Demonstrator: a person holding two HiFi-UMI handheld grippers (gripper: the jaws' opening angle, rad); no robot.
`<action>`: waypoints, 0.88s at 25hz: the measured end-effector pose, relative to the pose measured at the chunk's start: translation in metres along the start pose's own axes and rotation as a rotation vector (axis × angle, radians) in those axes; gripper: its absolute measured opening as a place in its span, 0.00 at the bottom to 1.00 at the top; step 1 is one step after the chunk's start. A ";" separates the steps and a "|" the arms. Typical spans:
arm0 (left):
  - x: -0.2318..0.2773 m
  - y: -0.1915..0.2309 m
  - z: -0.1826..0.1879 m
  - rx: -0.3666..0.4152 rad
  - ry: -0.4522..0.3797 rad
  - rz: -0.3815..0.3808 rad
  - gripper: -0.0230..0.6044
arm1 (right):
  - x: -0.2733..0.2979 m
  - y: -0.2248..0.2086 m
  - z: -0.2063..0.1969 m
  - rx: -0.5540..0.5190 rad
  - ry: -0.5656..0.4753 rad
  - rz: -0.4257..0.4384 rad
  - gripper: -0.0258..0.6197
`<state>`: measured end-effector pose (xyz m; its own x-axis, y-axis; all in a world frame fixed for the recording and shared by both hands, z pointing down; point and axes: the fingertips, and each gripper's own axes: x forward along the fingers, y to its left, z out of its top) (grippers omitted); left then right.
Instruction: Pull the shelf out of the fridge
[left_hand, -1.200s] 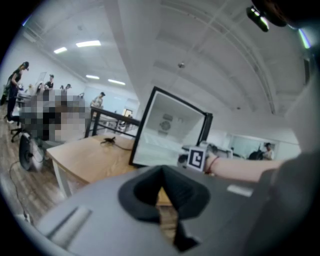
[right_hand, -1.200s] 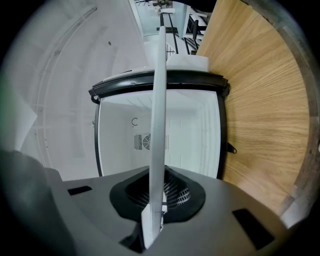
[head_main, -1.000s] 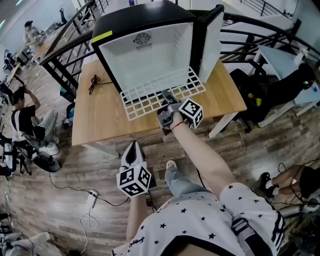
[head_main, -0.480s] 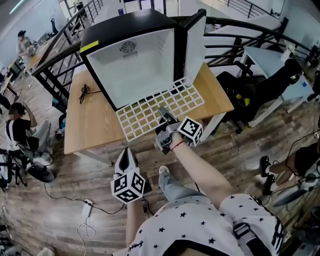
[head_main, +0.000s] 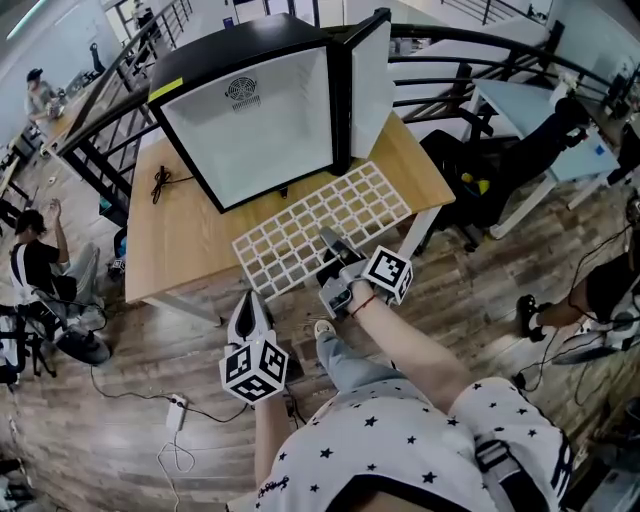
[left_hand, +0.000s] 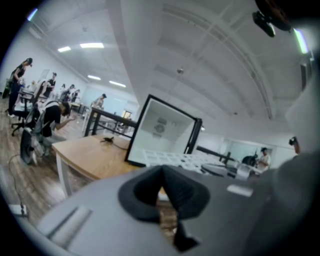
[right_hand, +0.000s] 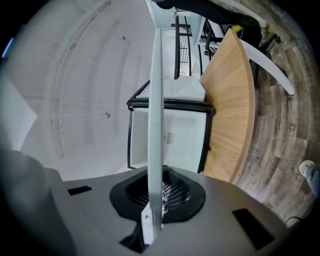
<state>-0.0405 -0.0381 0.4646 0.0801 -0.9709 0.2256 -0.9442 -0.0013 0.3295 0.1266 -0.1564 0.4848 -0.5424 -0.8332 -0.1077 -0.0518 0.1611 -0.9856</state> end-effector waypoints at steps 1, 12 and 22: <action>-0.003 -0.002 -0.001 -0.001 -0.003 0.000 0.05 | -0.006 -0.001 -0.001 -0.001 0.002 0.004 0.10; -0.021 -0.010 0.001 0.013 -0.002 0.015 0.05 | -0.038 -0.001 -0.009 0.009 0.018 0.004 0.10; -0.025 -0.018 0.002 0.029 -0.010 0.009 0.05 | -0.049 0.003 -0.013 0.020 0.020 0.021 0.10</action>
<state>-0.0259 -0.0143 0.4506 0.0681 -0.9733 0.2194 -0.9536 0.0011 0.3010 0.1416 -0.1085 0.4891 -0.5602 -0.8187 -0.1261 -0.0238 0.1681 -0.9855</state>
